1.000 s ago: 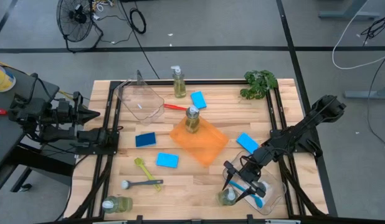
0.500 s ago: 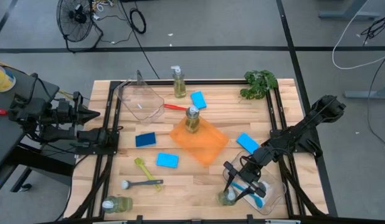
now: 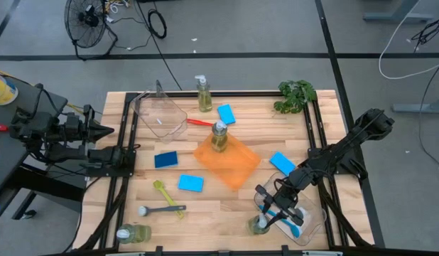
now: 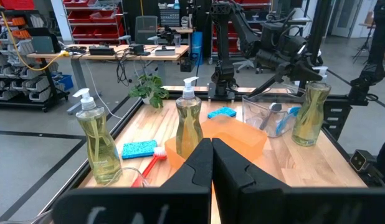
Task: Pick & Place Kitchen Sink Supplies
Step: Put the yellow dish soap into the orange bin
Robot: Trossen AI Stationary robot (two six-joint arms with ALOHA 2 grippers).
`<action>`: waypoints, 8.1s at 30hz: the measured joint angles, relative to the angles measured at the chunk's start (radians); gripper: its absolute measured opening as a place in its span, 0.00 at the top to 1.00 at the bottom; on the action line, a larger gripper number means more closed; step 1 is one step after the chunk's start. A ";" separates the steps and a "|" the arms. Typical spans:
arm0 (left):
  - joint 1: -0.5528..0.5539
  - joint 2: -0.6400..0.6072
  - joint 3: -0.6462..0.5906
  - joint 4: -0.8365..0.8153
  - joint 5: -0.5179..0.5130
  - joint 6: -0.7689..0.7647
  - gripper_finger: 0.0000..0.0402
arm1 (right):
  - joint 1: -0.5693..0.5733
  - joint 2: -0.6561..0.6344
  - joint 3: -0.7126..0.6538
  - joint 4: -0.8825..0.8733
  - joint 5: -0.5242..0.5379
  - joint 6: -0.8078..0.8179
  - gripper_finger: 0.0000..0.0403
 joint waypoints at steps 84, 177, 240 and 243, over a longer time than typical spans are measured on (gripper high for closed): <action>0.000 0.000 0.000 0.000 0.000 0.000 0.99 | -0.484 -0.229 0.177 -0.305 0.105 -0.130 0.77; 0.000 0.000 0.000 0.000 0.000 0.000 0.99 | -0.457 -0.123 -0.050 0.006 0.133 -0.061 0.76; 0.000 0.000 0.000 0.000 0.000 0.000 0.99 | -0.558 -0.415 -0.222 -0.130 0.246 -0.029 0.29; 0.000 0.000 0.000 0.000 0.000 0.000 0.99 | -0.558 -0.461 -0.218 -0.200 0.246 -0.030 0.29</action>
